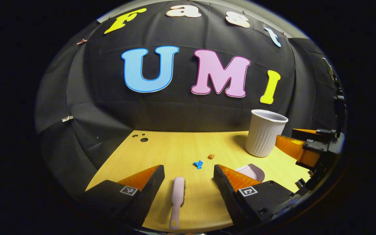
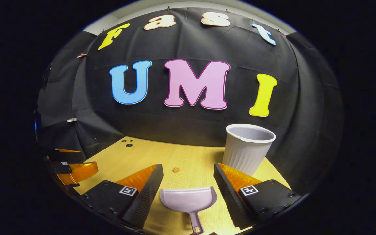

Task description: Pick up the small broom and dustpan from the desktop, sweep the trash into the dustpan with the broom, and then empty the trash into the garbage bin.

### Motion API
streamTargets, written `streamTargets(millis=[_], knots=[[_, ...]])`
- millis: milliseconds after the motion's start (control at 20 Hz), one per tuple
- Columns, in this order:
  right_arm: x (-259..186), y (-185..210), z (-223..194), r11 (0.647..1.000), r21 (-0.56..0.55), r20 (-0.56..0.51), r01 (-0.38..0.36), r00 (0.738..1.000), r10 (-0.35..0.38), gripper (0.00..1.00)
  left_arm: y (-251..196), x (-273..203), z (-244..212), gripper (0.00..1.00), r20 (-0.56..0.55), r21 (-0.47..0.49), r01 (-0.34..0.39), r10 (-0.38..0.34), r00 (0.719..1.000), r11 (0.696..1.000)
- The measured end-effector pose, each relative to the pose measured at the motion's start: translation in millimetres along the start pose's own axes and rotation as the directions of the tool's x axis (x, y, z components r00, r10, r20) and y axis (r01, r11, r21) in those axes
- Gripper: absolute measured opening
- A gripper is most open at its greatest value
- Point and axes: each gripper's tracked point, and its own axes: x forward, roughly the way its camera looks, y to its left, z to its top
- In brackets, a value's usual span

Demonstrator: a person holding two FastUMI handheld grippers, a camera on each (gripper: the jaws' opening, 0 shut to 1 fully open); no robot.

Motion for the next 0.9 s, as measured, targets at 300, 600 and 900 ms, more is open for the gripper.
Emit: streamTargets(millis=[300,600,900], knots=[[7.3,-1.4,-7.9,1.000,-0.002,-0.025,-0.007,1.000,0.007,0.98,6.1,16.4,-18.8,0.96,-0.074,-0.041,0.023,-0.026,0.997,0.999],[18.0,-5.8,-28.3,1.000,0.011,-0.097,-0.016,0.995,0.017,0.98,19.3,50.2,-76.3,0.96,-0.273,-0.095,0.046,-0.070,0.959,0.994],[33.4,-11.4,-45.2,1.000,0.020,-0.145,-0.016,0.989,0.018,0.98,30.9,73.3,-151.8,0.96,-0.511,-0.112,-0.003,-0.055,0.858,0.994]])
